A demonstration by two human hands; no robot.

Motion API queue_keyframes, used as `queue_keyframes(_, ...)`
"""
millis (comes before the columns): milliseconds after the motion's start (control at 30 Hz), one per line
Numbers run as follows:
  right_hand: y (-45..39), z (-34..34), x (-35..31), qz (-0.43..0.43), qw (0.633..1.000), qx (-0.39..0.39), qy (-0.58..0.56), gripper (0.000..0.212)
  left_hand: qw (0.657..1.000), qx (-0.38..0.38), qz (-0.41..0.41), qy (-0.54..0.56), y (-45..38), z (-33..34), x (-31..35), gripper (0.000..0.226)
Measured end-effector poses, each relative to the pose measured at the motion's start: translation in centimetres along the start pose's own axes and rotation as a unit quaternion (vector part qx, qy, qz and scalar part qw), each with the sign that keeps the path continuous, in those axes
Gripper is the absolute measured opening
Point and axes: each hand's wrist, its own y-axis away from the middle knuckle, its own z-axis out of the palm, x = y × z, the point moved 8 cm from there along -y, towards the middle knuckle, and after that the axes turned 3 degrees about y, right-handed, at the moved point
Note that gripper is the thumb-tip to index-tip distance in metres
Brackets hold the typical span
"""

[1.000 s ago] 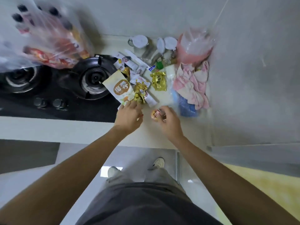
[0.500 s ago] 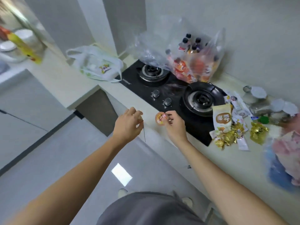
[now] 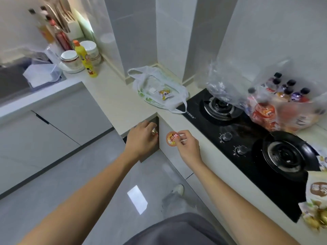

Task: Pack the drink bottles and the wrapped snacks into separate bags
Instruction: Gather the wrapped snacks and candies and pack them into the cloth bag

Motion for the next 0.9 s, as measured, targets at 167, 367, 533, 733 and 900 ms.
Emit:
queue_keyframes(167,-9.3,3.4,-0.2,0.024,1.000,-0.008,-0.008,0.013,1.000,-0.029,-0.010,0.001,-8.7,2.0,-4.4,0.030)
queue_keyframes(367,-20.7,6.0,-1.6,0.048,0.998,-0.032,0.022,0.019,0.996,-0.084,0.001,-0.023,-18.9,3.1,-9.7,0.026)
queue_keyframes(533,-27.6,8.5,-2.4,0.077,0.996,-0.026,0.036,0.018,0.992,-0.118,0.003,-0.040,-26.4,4.1,-13.5,0.020)
queue_keyframes(733,-33.7,12.1,-2.6,0.125,0.991,0.014,0.053,0.020,0.982,-0.174,0.059,-0.055,-35.0,7.2,-15.6,0.029)
queue_keyframes(900,-37.3,13.4,-3.1,0.191,0.977,0.077,0.052,0.015,0.968,-0.221,0.108,-0.044,-40.1,9.4,-16.9,0.029)
